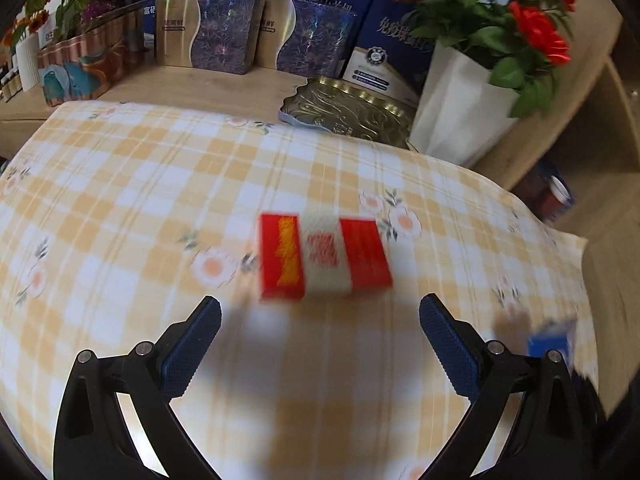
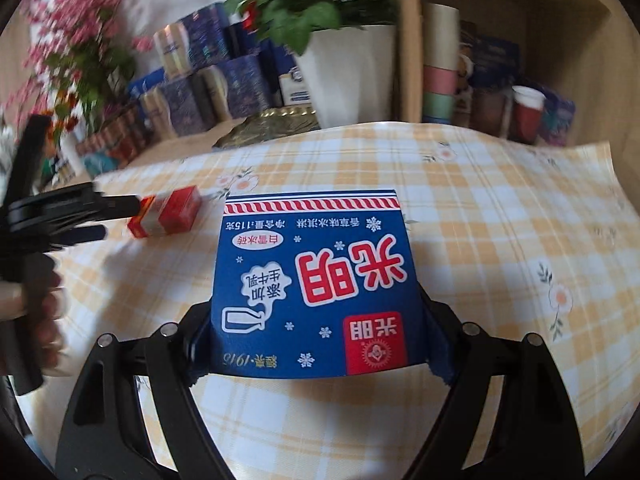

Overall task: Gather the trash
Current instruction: 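Grasp the red Double Happiness box with the left gripper while the right holds the blue box, then carry the red box and blue box over the brown bin and release both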

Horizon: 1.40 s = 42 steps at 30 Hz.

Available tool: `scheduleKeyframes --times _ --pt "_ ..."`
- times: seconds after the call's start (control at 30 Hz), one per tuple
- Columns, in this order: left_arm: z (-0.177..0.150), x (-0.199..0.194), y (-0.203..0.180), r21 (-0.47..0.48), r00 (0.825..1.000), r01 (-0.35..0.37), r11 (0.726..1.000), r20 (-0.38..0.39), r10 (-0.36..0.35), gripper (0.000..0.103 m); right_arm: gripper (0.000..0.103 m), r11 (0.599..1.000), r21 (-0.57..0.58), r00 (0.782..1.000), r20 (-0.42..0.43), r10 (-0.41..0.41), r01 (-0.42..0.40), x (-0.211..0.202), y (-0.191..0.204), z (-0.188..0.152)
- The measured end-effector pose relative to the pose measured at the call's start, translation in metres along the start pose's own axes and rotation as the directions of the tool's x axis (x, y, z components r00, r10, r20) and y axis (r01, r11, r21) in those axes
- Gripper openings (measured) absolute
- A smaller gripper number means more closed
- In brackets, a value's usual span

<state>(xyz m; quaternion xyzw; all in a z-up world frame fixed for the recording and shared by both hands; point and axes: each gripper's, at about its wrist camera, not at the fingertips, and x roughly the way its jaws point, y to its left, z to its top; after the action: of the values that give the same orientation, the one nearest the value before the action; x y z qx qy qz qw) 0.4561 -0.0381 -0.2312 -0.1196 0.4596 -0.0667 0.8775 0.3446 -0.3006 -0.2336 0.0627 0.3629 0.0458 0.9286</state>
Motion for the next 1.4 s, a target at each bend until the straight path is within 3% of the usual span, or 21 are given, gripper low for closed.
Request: scheduleKeyframes --times 0.33,0.5,0.57,0.63,0.77,1.1,1.2,1.3,1.4 --pt "0.021 0.052 -0.015 -0.021 0.984 -0.174 0.985 -0.045 0.173 0.097 0.082 0.997 0.046 0.998 0.029 0.061 -0.063 -0.003 -0.003 -0.007" --pt "0.024 0.058 -0.018 0.003 0.978 -0.202 0.979 -0.054 0.202 0.097 0.082 0.989 0.104 0.994 0.045 0.103 -0.107 -0.004 -0.009 -0.010" --pt "0.022 0.056 -0.019 0.037 0.970 -0.234 0.971 -0.052 0.236 0.086 0.082 0.987 0.108 0.993 0.046 0.111 -0.115 -0.004 -0.009 -0.010" --pt "0.021 0.053 -0.017 0.045 0.973 -0.219 0.975 -0.061 0.222 0.086 0.082 0.988 0.103 0.993 0.046 0.111 -0.116 -0.004 -0.007 -0.010" --pt "0.011 0.033 -0.007 0.039 0.980 -0.196 0.980 -0.029 0.197 0.086 0.082 0.987 0.101 0.992 0.046 0.119 -0.124 -0.004 -0.007 -0.011" --pt "-0.049 -0.069 0.002 0.190 0.993 -0.091 0.977 0.086 0.076 0.086 0.082 0.987 0.137 0.996 0.058 0.071 -0.078 -0.009 -0.013 -0.012" --pt "-0.073 -0.107 0.006 0.246 0.992 -0.080 0.966 0.111 0.054 0.086 0.082 0.996 0.092 0.998 0.056 0.009 -0.014 -0.027 -0.009 -0.010" --pt "-0.106 -0.150 0.009 0.322 0.989 -0.066 0.945 0.144 0.020 0.086 0.082 0.996 0.080 0.997 0.074 0.031 -0.037 -0.055 -0.008 -0.015" --pt "-0.139 -0.181 0.012 0.363 0.991 -0.028 0.932 0.131 -0.022 0.086 0.082 0.995 0.077 0.995 0.086 0.059 -0.066 -0.097 -0.003 -0.031"
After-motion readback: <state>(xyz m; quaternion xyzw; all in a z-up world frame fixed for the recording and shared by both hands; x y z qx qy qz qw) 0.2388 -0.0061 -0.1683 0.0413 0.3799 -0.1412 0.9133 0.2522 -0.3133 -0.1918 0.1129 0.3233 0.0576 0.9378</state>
